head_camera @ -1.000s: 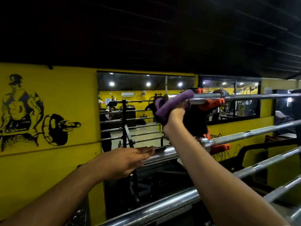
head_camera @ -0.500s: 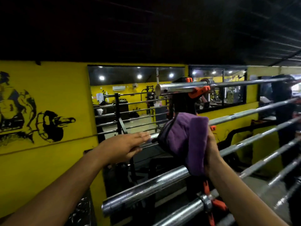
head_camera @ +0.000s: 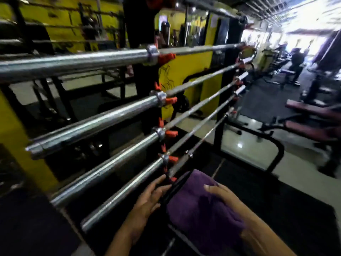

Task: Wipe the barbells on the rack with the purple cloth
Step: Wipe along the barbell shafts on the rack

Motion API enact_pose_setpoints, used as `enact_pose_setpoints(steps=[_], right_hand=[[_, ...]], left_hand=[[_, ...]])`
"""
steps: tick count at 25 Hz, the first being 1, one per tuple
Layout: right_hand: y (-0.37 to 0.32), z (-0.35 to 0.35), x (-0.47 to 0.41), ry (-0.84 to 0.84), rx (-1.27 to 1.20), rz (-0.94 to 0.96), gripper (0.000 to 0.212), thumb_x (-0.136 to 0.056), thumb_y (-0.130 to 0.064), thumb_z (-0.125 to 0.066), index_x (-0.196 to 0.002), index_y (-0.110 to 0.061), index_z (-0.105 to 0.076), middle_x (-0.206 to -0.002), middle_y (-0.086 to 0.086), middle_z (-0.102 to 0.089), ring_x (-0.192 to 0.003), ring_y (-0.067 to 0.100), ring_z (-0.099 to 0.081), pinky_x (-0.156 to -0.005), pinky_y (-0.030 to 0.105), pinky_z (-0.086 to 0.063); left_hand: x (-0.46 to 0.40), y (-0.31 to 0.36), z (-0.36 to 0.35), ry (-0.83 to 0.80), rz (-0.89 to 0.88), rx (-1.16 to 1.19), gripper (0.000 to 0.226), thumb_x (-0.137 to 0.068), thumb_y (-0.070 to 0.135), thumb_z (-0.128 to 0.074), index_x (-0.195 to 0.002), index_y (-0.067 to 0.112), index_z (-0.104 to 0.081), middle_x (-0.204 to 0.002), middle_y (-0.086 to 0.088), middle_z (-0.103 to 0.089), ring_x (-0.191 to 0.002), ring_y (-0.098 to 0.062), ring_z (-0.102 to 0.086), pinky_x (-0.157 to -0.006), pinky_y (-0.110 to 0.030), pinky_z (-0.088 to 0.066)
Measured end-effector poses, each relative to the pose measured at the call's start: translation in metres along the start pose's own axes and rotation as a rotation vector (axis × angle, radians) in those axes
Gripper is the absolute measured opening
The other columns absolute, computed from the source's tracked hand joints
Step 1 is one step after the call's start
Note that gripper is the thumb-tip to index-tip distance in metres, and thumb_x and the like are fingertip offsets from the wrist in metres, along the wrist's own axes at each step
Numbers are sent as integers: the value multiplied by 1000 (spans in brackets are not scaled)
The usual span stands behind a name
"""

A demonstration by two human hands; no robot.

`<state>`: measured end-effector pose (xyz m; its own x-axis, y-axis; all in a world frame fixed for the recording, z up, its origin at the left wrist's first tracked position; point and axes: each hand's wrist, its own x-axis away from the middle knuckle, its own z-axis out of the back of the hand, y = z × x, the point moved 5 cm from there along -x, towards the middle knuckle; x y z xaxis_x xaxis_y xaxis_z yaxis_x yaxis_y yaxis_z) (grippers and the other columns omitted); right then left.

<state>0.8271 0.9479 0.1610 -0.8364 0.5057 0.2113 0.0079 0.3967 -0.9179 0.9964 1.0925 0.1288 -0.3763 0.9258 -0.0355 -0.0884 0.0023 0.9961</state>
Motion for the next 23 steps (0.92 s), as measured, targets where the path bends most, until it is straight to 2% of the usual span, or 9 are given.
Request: enact_pose_setpoints(steps=[2, 5, 7, 9, 11, 13, 16, 19, 23], right_hand=[[8, 26, 18, 97, 60, 15, 78, -40, -27, -97, -110, -3, -70, -97, 18, -75, -80, 24, -74, -66, 30, -59], [23, 84, 61, 125, 302, 13, 48, -73, -28, -88, -115, -11, -72, -110, 13, -75, -101, 27, -72, -86, 37, -58], [26, 135, 90, 146, 494, 28, 25, -89, -17, -76, -113, -17, -70, -106, 2, -75, -99, 18, -71, -88, 35, -57], [24, 183, 122, 182, 626, 39, 30, -88, -26, -77, -116, -27, -65, -110, -5, -73, -101, 9, -70, -90, 31, -56], [27, 234, 160, 263, 680, 29, 39, -86, -33, -78, -120, -34, -60, -113, -11, -71, -105, 4, -68, -94, 31, -55], [33, 287, 204, 384, 638, 25, 35, -89, -25, -76, -120, -32, -61, -112, -13, -71, -104, 2, -68, -95, 33, -55], [32, 349, 269, 613, 549, 93, 29, -96, -14, -66, -123, -24, -60, -110, -11, -73, -103, 4, -69, -93, 32, -56], [21, 389, 317, 781, 630, 148, 43, -97, -16, -65, -129, -34, -44, -115, -15, -70, -103, 2, -69, -86, 24, -56], [-1, 434, 358, 897, 888, 141, 28, -95, -18, -67, -112, -37, -57, -108, -19, -64, -99, -1, -63, -82, 18, -49]], left_hand=[[-1, -14, -43, -92, 130, 96, 75, -75, 58, -71, -141, 27, -51, -136, 10, -63, -127, -10, -57, -99, -26, -50], [-7, -36, -105, -210, 195, -68, 66, -78, 38, -83, -136, 20, -56, -131, 2, -67, -124, -19, -61, -110, -49, -44], [-28, -34, -148, -267, 133, -252, 49, -81, 31, -81, -126, 33, -62, -122, 8, -69, -117, -12, -64, -108, -43, -46], [-47, -20, -205, -376, 51, -383, 43, -87, 21, -75, -119, 46, -61, -115, 14, -68, -110, -5, -64, -101, -33, -49], [-64, -13, -271, -520, 7, -480, 36, -91, 20, -70, -121, 38, -61, -112, 12, -67, -107, -7, -64, -95, -36, -52], [-79, -7, -345, -666, -69, -538, 37, -94, 23, -67, -129, 31, -58, -117, 13, -65, -111, -6, -63, -95, -34, -52], [-97, -1, -445, -807, -149, -584, 58, -96, 34, -65, -146, 44, -37, -128, 17, -58, -113, -4, -62, -97, -34, -52], [-103, 1, -518, -913, -253, -558, 55, -97, 32, -62, -141, 47, -33, -129, 21, -55, -115, -1, -59, -95, -35, -53], [-122, -3, -591, -1041, -363, -493, 50, -97, 29, -64, -135, 46, -36, -130, 23, -53, -117, 0, -56, -94, -29, -51]])
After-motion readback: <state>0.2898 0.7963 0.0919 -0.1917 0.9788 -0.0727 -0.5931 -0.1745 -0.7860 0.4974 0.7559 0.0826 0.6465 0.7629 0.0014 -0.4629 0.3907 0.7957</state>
